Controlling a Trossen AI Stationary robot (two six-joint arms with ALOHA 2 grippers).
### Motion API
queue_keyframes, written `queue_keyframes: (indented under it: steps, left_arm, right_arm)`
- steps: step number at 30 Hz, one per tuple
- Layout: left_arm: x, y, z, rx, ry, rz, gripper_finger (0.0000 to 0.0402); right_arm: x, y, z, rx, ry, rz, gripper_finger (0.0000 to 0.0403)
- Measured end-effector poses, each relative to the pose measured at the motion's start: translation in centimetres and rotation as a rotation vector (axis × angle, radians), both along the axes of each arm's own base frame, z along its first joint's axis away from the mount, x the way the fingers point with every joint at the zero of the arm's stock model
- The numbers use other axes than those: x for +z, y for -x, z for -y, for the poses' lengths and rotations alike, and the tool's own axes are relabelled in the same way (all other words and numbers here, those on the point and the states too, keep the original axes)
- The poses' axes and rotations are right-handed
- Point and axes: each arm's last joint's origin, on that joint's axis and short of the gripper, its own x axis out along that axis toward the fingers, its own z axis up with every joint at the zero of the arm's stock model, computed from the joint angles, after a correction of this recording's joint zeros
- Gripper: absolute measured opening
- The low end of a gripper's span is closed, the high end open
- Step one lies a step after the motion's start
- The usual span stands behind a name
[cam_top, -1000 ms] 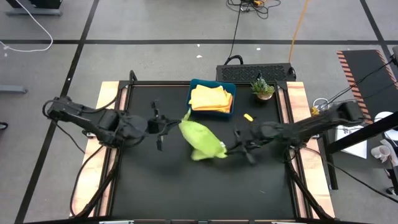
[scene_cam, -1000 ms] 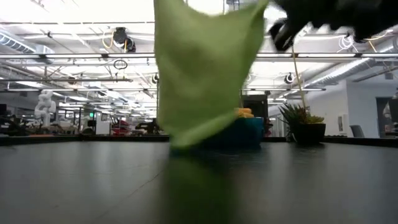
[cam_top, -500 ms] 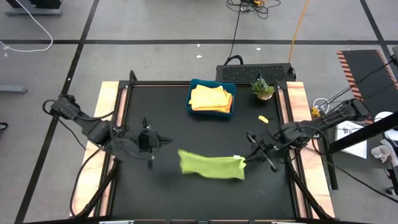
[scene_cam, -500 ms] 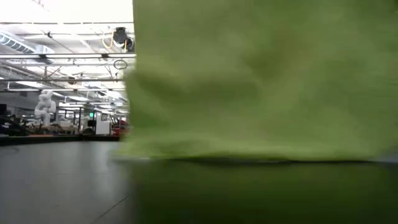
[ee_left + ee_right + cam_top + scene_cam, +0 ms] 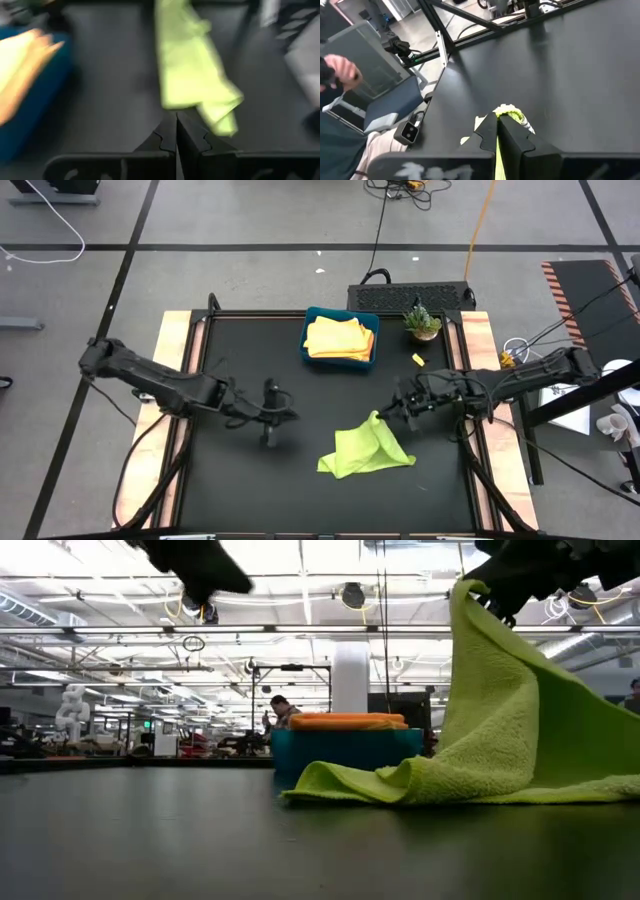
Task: Fold microfiber towels
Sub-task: Fold the green microfiber cloth
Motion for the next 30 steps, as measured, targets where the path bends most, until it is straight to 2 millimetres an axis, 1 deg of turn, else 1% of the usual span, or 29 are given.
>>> queue_keyframes:
  steps: [2,4,8,10,12,14,16,17,19,21,25,28,30]
  left_arm:
    - [-1.7,-0.8,-0.4,-0.047,0.043,0.053,0.0022]
    - [-3.7,-1.2,-1.2,-0.046,0.055,0.032,0.0047]
    - [-6.1,-3.2,-2.7,-0.035,0.097,0.059,0.0112]
    - [-7.8,-4.8,-3.1,-0.046,0.131,0.072,0.0145]
    - [-9.9,-5.9,-3.3,-0.054,0.184,0.042,0.0173]
    - [-11.2,-7.6,-3.3,-0.066,0.228,0.034,0.0194]
    - [-12.7,-8.7,-3.2,-0.063,0.248,-0.018,0.021]
    - [-13.3,-9.5,-3.1,-0.062,0.25,-0.03,0.0216]
    - [-14.5,-10.3,-2.8,-0.061,0.249,-0.069,0.0223]
    - [-14.8,-11.8,-2.3,-0.07,0.249,-0.062,0.0224]
    - [-16.0,-13.4,-1.8,-0.052,0.258,-0.121,0.0217]
    - [-16.1,-14.3,-1.8,-0.028,0.267,-0.148,0.0205]
    - [-16.0,-14.4,-1.8,-0.021,0.26,-0.168,0.019]
  right_arm:
    - [0.0,-0.1,0.1,0.001,-0.001,-0.003,0.0]
    - [-0.1,-0.1,0.1,0.011,-0.003,-0.004,0.0]
    - [-0.1,-0.1,0.0,0.014,-0.007,-0.002,0.0]
    - [-0.1,-0.1,0.0,0.014,-0.007,-0.006,0.0]
    - [-0.1,-0.1,0.0,0.013,-0.009,-0.008,0.0]
    - [-0.1,-0.1,0.0,0.012,-0.009,-0.009,0.0]
    - [-0.1,-0.1,0.0,0.012,-0.009,-0.008,0.0]
    - [-0.1,-0.1,0.0,0.012,-0.009,-0.009,0.0]
    - [-0.1,-0.1,0.0,0.012,-0.009,-0.01,0.0]
    - [-0.2,-0.1,0.0,0.011,-0.008,-0.014,0.0]
    - [-0.3,-0.2,0.0,0.011,-0.007,-0.022,0.0]
    - [-0.4,-0.3,0.0,0.012,-0.006,-0.028,0.0]
    - [-0.6,-0.4,0.0,0.012,-0.003,-0.038,0.0]
